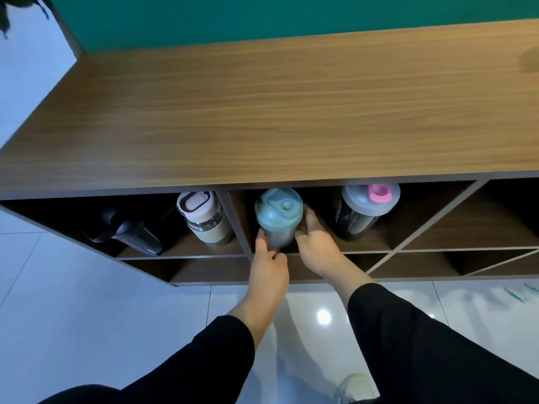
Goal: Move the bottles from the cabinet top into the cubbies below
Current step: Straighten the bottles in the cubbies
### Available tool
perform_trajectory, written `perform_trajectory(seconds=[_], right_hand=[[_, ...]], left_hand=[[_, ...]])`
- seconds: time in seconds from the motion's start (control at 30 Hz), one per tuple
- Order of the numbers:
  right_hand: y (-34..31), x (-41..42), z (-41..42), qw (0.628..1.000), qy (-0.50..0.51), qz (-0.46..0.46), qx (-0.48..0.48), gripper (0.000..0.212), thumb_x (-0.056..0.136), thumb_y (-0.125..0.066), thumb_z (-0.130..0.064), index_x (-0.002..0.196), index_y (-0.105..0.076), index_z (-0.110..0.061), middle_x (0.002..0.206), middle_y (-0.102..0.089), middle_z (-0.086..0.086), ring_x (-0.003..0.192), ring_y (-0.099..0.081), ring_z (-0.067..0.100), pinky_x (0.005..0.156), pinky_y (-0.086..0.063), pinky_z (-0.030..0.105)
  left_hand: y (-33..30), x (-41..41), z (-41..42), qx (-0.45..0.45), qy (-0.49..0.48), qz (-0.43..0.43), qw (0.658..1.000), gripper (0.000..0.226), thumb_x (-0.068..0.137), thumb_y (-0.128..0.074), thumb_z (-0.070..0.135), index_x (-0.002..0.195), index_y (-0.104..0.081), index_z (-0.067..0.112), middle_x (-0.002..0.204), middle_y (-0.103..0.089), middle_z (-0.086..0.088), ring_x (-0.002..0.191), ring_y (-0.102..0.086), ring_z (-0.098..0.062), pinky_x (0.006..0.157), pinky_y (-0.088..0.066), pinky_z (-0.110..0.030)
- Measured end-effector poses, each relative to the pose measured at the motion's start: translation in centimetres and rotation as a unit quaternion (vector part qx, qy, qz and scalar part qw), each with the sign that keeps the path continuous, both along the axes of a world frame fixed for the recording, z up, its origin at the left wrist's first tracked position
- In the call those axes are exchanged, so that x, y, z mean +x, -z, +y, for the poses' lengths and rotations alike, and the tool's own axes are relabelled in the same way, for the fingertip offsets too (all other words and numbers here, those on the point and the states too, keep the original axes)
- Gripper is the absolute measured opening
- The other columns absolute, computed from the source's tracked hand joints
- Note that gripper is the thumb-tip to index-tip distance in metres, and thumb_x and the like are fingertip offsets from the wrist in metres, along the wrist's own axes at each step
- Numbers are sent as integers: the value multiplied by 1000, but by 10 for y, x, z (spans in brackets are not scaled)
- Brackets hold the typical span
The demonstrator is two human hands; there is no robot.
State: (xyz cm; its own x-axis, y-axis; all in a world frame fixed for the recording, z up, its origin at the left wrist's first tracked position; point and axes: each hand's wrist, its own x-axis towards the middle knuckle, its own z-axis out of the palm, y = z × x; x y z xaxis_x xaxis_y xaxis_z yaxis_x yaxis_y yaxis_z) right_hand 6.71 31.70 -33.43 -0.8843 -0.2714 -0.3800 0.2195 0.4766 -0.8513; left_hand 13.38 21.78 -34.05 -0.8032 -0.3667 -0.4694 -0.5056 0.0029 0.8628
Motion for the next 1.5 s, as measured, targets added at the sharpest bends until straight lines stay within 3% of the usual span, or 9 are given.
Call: perform_trajectory(seconds=[0.4, 0.63, 0.8, 0.97, 1.1, 1.17, 1.27, 1.4, 1.5], right_hand=[[-4, 14, -2, 995, 87, -16, -33, 67, 98, -45, -2, 157, -21, -21, 153, -43, 6, 141, -40, 20, 100, -30, 22], [-11, 18, -2, 996, 76, -26, -33, 68, 99, -44, -3, 159, -19, -23, 154, -42, 5, 141, -40, 18, 97, -30, 21], [-15, 24, 1, 991, 113, -67, 16, 60, 100, -47, -11, 156, -26, -13, 132, -58, 8, 124, -55, 30, 99, -41, 30], [-26, 48, -10, 988, 14, -136, 66, 22, 101, -49, -22, 112, -67, -15, 94, -74, 6, 90, -72, 22, 85, -61, 39], [-36, 78, -48, 982, -132, -120, 64, 20, 100, -50, -26, 103, -69, -21, 106, -76, 1, 100, -71, 17, 93, -57, 38], [-33, 90, -70, 985, -143, -82, 43, 33, 101, -50, -28, 132, -60, -24, 135, -64, 0, 121, -61, 14, 106, -47, 32], [-33, 97, -102, 989, -126, -72, 12, 56, 104, -46, -28, 157, -29, -24, 158, -39, -2, 142, -40, 14, 106, -31, 22], [-31, 90, -134, 993, -76, -91, -8, 65, 105, -40, -25, 160, -7, -34, 162, -32, 0, 134, -44, 17, 102, -35, 31], [-22, 77, -151, 994, -23, -95, -46, 70, 104, -39, -16, 159, -4, -41, 160, -33, -2, 130, -43, 17, 98, -33, 30]], left_hand=[[-5, -26, -14, 38, 55, 11, 998, 78, 96, -44, -3, 160, -11, 25, 159, -36, 4, 142, -37, -11, 120, -28, -38], [-3, -26, -14, 28, 80, 16, 996, 75, 96, -44, 2, 158, -16, 31, 154, -42, 5, 128, -41, -5, 108, -32, -27], [-4, -13, -13, 42, 70, -67, 994, 76, 95, -48, 16, 160, -10, 26, 158, -37, -10, 143, -38, -30, 117, -33, -47], [-1, 25, -34, 137, -69, -183, 971, 30, 100, -46, 15, 127, -58, 9, 104, -64, -11, 90, -62, -24, 80, -52, -36], [-22, 31, -91, 138, -137, -147, 970, 24, 105, -36, 9, 89, -54, 7, 78, -52, -5, 67, -51, -17, 66, -46, -29], [-24, 25, -118, 85, -157, -119, 977, 19, 105, -40, 14, 116, -54, 8, 88, -55, -7, 81, -57, -22, 81, -53, -37], [-29, 20, -137, 26, -115, -121, 986, 57, 104, -44, 20, 155, -20, 24, 137, -54, -13, 122, -54, -30, 108, -44, -47], [-29, 14, -152, 17, -61, -57, 996, 71, 103, -42, 8, 160, -3, 24, 163, -29, -7, 148, -30, -26, 117, -27, -39], [-24, 6, -162, 22, -29, -28, 999, 74, 101, -45, 3, 160, -7, 27, 160, -36, -4, 147, -32, -23, 115, -27, -34]])
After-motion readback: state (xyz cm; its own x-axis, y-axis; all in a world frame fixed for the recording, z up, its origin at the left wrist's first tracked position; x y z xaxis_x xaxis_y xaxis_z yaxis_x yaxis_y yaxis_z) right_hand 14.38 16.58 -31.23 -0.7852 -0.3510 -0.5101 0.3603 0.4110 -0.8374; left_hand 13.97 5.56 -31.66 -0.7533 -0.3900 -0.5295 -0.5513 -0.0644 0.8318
